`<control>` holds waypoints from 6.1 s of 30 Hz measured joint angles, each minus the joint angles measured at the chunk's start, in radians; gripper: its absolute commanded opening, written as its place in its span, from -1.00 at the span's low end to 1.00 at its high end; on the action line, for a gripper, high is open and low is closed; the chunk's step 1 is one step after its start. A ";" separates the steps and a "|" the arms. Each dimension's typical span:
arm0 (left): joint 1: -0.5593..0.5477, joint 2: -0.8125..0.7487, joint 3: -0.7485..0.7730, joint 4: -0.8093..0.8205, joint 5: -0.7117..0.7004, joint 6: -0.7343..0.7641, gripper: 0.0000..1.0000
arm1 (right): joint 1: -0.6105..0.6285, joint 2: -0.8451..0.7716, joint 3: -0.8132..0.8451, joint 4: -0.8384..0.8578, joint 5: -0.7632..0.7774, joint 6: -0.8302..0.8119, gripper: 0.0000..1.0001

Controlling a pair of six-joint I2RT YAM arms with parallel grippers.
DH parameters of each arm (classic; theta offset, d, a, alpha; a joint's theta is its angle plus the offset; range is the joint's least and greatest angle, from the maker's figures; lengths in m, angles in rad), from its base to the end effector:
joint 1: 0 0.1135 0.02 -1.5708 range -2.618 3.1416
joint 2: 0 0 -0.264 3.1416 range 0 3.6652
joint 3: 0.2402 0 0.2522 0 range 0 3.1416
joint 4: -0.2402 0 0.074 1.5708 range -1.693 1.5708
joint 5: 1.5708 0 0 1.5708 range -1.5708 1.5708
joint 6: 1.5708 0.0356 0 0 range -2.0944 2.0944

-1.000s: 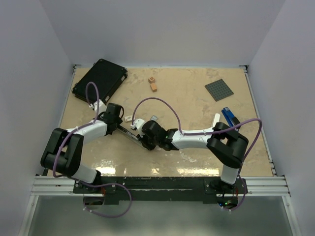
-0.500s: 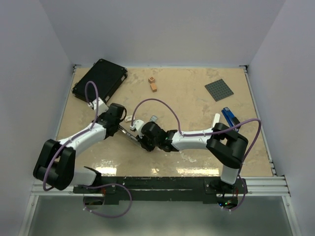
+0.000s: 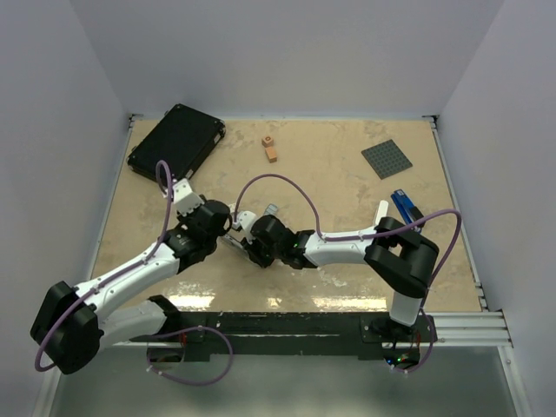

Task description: Load the staples into the stapler

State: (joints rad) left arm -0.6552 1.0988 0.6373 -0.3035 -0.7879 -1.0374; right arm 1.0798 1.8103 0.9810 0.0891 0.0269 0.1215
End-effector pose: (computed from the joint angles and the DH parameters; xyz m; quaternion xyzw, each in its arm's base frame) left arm 0.1878 -0.1125 0.2246 -0.3091 0.8054 -0.0371 0.5044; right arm 0.1768 0.3287 0.1559 -0.4170 0.8144 0.2179 0.3398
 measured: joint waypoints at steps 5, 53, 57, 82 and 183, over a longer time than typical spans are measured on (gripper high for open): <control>-0.056 -0.070 -0.080 0.048 0.055 0.006 0.03 | -0.005 -0.001 -0.009 0.026 -0.018 -0.002 -0.96; -0.167 -0.145 -0.452 0.492 0.420 0.291 0.57 | -0.020 -0.066 -0.218 0.330 -0.098 -0.022 -0.54; -0.182 -0.166 -0.454 0.495 0.420 0.271 0.58 | -0.020 -0.066 -0.226 0.346 -0.097 -0.026 -0.46; -0.085 -0.383 0.011 -0.005 0.085 0.281 0.65 | -0.014 -0.172 -0.241 0.189 -0.098 0.000 0.22; 0.451 -0.507 0.056 -0.014 0.410 0.589 0.73 | -0.993 -0.616 -0.166 -0.451 0.211 0.318 0.70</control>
State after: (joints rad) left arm -0.2043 0.5915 0.6930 -0.3172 -0.3775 -0.4480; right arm 0.0872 1.1946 0.8154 -0.3618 0.2382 0.4397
